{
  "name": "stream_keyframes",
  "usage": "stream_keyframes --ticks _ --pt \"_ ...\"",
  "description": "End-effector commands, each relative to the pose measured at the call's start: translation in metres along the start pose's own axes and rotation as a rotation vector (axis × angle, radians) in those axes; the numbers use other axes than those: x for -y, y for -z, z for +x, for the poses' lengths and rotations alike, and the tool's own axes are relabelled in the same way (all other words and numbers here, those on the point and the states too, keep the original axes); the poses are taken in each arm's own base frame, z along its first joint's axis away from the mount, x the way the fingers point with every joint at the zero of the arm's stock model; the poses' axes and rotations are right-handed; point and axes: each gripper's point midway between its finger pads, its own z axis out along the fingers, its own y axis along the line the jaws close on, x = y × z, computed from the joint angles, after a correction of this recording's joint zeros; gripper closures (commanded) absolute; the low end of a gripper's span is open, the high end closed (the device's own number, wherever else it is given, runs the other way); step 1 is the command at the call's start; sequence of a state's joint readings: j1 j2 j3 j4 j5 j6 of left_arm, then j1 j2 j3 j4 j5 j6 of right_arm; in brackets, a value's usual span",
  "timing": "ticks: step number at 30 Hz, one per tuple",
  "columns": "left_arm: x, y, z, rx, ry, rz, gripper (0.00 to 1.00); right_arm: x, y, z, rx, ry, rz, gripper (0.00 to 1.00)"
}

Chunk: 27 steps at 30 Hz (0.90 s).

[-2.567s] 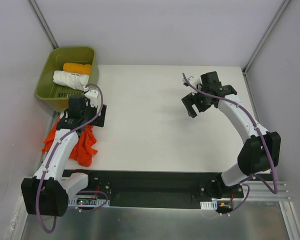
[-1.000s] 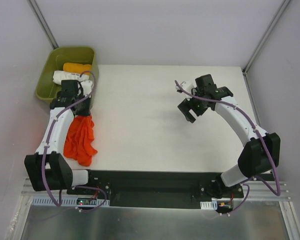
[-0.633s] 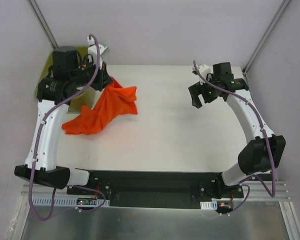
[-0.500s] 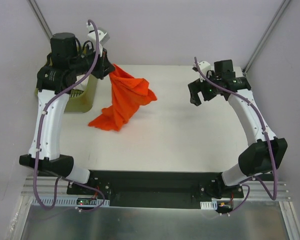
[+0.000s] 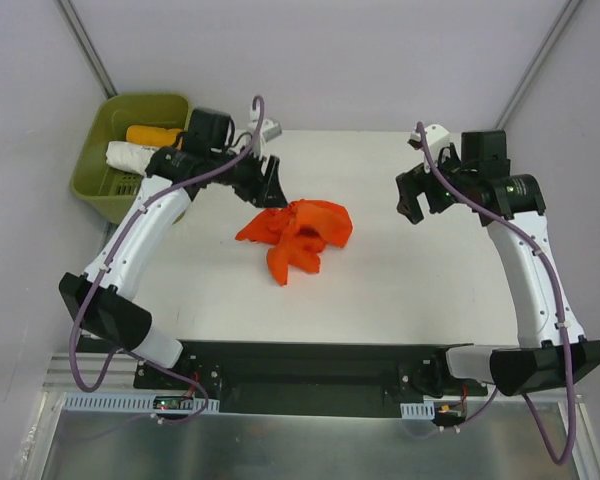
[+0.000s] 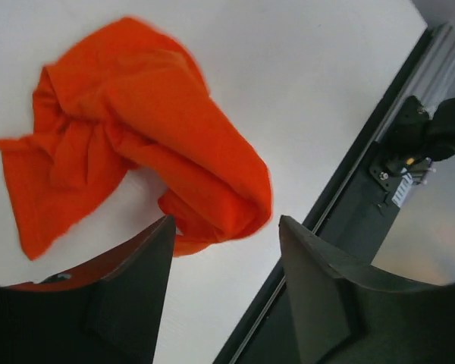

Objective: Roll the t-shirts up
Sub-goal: Place the T-shirt at the center of the board.

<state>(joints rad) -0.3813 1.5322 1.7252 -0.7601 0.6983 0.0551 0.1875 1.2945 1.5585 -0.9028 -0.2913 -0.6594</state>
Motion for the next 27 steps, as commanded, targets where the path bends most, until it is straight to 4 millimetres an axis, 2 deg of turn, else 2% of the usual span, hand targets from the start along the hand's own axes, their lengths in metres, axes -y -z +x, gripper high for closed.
stream_keyframes --ticks 1,2,3,4,5,7,8,9,11,12,15,16,17,19,22,23,24,26,27 --pt "-0.032 0.008 0.049 -0.018 0.06 -0.232 0.36 -0.032 -0.013 0.016 -0.051 -0.021 -0.167 0.04" --pt "-0.037 0.01 0.055 -0.021 0.047 -0.262 0.28 -0.046 -0.025 0.018 -0.075 0.028 -0.215 0.03" --pt "-0.041 0.012 0.068 -0.032 0.029 -0.286 0.25 -0.048 -0.034 0.023 -0.103 0.07 -0.209 0.03" --pt "-0.054 0.017 0.073 -0.043 -0.012 -0.357 0.23 -0.052 -0.048 0.032 -0.143 0.119 -0.223 0.03" --pt "-0.061 0.019 0.079 -0.052 -0.022 -0.392 0.19 -0.06 -0.068 0.034 -0.172 0.147 -0.246 0.03" --pt "-0.077 0.017 0.102 -0.112 -0.041 -0.433 0.19 -0.067 -0.09 0.036 -0.208 0.137 -0.281 0.02" --pt "-0.082 0.017 0.11 -0.131 -0.039 -0.441 0.2 -0.074 -0.097 0.027 -0.202 0.146 -0.303 0.01" --pt "-0.086 0.015 0.124 -0.162 -0.021 -0.44 0.21 -0.079 -0.119 0.036 -0.262 0.15 -0.342 0.01" --pt "-0.095 0.015 0.132 -0.165 0.016 -0.45 0.22 -0.086 -0.139 0.029 -0.278 0.213 -0.356 0.04" --pt "-0.099 0.014 0.137 -0.168 0.047 -0.454 0.22 -0.089 -0.16 0.039 -0.328 0.204 -0.371 0.04" --pt "-0.112 0.026 0.135 -0.126 0.147 -0.472 0.23 -0.098 -0.19 0.047 -0.369 0.226 -0.371 0.05" --pt "-0.115 0.029 0.133 -0.12 0.15 -0.48 0.23 -0.1 -0.204 0.062 -0.42 0.242 -0.374 0.05" --pt "-0.119 0.032 0.133 -0.12 0.152 -0.491 0.23 -0.109 -0.21 0.07 -0.451 0.276 -0.376 0.05" --pt "-0.128 0.038 0.128 -0.108 0.155 -0.521 0.23 -0.102 -0.225 0.091 -0.539 0.329 -0.315 0.08" --pt "-0.134 0.045 0.115 -0.079 0.145 -0.538 0.23 -0.104 -0.229 0.106 -0.565 0.349 -0.309 0.14" --pt "-0.135 0.046 0.112 -0.072 0.135 -0.54 0.23 -0.106 -0.228 0.109 -0.576 0.36 -0.318 0.18" --pt "-0.137 0.047 0.106 -0.06 0.124 -0.545 0.23 -0.105 -0.228 0.11 -0.582 0.372 -0.316 0.28" --pt "-0.14 0.047 0.103 -0.052 0.113 -0.552 0.23 -0.101 -0.228 0.116 -0.596 0.399 -0.315 0.4" --pt "-0.143 0.045 0.102 -0.053 0.113 -0.551 0.23 -0.1 -0.228 0.119 -0.607 0.412 -0.312 0.41"
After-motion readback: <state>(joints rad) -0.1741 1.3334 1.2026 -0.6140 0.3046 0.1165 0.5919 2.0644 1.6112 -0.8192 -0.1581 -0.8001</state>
